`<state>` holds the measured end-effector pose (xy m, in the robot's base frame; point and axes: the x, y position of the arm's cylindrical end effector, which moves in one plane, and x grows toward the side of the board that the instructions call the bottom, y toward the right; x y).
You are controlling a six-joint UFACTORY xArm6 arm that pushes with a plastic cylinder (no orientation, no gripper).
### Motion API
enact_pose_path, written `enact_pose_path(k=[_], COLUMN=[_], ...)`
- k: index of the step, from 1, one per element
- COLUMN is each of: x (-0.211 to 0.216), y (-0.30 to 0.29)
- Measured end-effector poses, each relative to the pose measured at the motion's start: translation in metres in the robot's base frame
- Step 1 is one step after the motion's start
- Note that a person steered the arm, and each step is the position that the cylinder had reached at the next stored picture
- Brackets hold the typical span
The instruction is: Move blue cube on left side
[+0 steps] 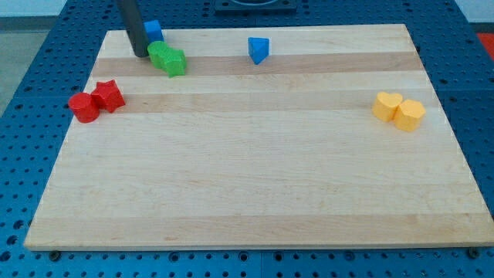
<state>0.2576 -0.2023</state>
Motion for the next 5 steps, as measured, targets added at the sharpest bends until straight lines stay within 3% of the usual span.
enact_pose_path(k=[1,3,5], x=[-0.003,-0.066,-0.049], y=[0.043,0.049,0.02])
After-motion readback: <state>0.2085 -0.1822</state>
